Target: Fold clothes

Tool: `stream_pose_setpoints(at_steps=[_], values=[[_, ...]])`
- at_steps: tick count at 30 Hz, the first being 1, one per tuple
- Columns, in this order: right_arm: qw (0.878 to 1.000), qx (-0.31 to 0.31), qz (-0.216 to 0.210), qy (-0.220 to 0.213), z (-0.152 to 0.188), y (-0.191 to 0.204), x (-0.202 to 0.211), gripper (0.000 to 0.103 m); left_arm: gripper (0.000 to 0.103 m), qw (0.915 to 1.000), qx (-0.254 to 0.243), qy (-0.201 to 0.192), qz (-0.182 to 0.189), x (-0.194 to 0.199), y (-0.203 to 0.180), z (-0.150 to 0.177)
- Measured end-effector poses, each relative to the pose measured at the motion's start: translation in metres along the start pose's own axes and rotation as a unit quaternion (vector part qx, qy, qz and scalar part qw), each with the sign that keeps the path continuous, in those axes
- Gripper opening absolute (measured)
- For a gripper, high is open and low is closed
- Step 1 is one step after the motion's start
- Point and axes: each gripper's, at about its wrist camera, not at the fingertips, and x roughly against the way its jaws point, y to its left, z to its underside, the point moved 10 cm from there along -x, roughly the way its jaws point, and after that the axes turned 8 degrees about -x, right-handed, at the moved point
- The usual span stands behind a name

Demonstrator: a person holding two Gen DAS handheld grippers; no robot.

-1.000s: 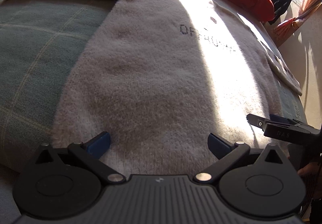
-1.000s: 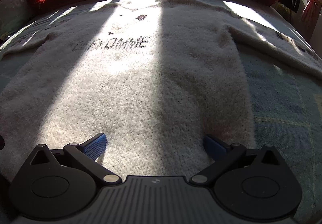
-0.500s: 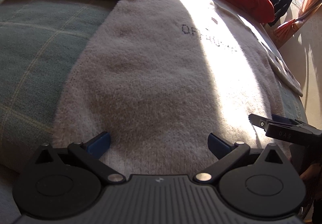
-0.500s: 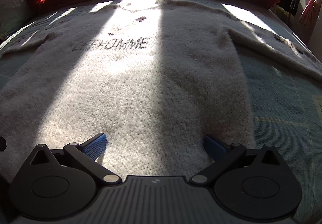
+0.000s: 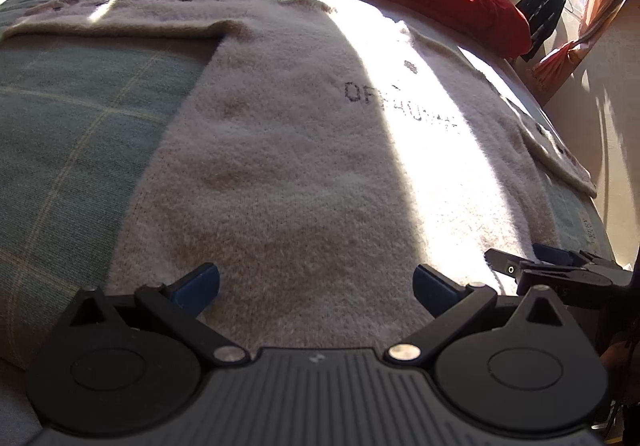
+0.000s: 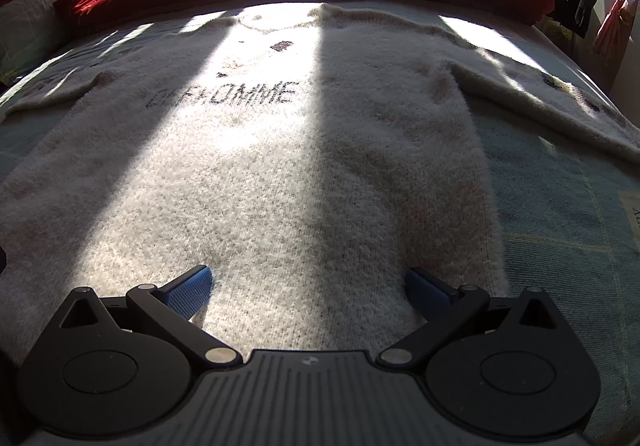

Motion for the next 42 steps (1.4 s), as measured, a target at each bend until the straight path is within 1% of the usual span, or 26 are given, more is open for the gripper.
stream_pose_setpoints(at_steps=[2, 5, 8, 12, 14, 16, 18, 20, 22, 27, 32, 33, 35, 38, 39, 40, 42], values=[[1.0, -0.002, -0.002, -0.006, 0.0, 0.0, 0.001, 0.103, 0.102, 1.0, -0.006, 0.001, -0.002, -0.007, 0.001, -0.006], [1.0, -0.011, -0.008, -0.016, -0.002, 0.0, 0.004, 0.103, 0.102, 0.9998, 0.003, 0.017, -0.007, -0.024, 0.005, -0.006], [0.999, -0.031, -0.018, -0.027, -0.008, -0.002, 0.009, 0.103, 0.102, 0.9999, -0.004, 0.003, -0.014, -0.026, 0.004, -0.001], [0.996, -0.06, -0.027, -0.063, -0.035, -0.006, 0.012, 0.103, 0.102, 0.9998, -0.018, -0.005, -0.01, -0.024, 0.003, 0.001], [0.994, -0.066, -0.034, -0.074, -0.054, -0.007, 0.007, 0.103, 0.102, 0.9999, -0.011, -0.005, -0.004, -0.023, 0.005, 0.001], [0.994, -0.072, -0.036, -0.067, -0.069, -0.007, -0.005, 0.103, 0.102, 1.0, -0.006, -0.004, -0.001, -0.023, 0.006, 0.0], [0.995, -0.082, -0.037, -0.05, -0.075, -0.011, -0.018, 0.103, 0.102, 1.0, -0.008, -0.003, 0.001, -0.023, 0.007, 0.0], [0.995, -0.098, -0.026, -0.024, -0.07, -0.018, -0.03, 0.103, 0.102, 0.9999, -0.014, -0.002, 0.0, -0.023, 0.006, 0.001], [0.995, -0.092, -0.024, -0.029, -0.062, -0.02, -0.028, 0.103, 0.102, 0.9998, -0.02, 0.0, -0.002, -0.024, 0.005, 0.002], [0.999, -0.026, 0.003, -0.032, -0.022, -0.017, -0.009, 0.103, 0.102, 0.9996, -0.026, 0.0, -0.011, -0.025, 0.004, 0.003], [0.999, -0.023, 0.013, -0.022, -0.001, -0.018, 0.006, 0.103, 0.102, 0.9988, -0.044, -0.002, -0.02, -0.025, 0.002, 0.006], [0.999, -0.021, 0.015, -0.02, 0.0, -0.018, 0.007, 0.103, 0.102, 0.9984, -0.052, -0.001, -0.023, -0.025, 0.001, 0.007], [0.999, -0.021, 0.02, -0.015, 0.001, -0.017, 0.009, 0.103, 0.102, 0.9948, -0.094, 0.006, -0.04, -0.024, -0.006, 0.012], [0.999, -0.023, 0.031, -0.01, 0.001, -0.016, 0.01, 0.103, 0.102, 0.9836, -0.166, 0.018, -0.068, -0.023, -0.019, 0.021], [0.999, -0.021, 0.036, -0.009, 0.002, -0.015, 0.01, 0.103, 0.102, 0.9801, -0.183, 0.018, -0.075, -0.023, -0.022, 0.024], [0.999, -0.019, 0.04, -0.008, 0.002, -0.014, 0.01, 0.103, 0.102, 0.9786, -0.19, 0.017, -0.077, -0.023, -0.024, 0.026], [0.999, -0.017, 0.045, -0.008, 0.003, -0.013, 0.01, 0.103, 0.102, 0.9808, -0.181, 0.017, -0.071, -0.021, -0.022, 0.029]])
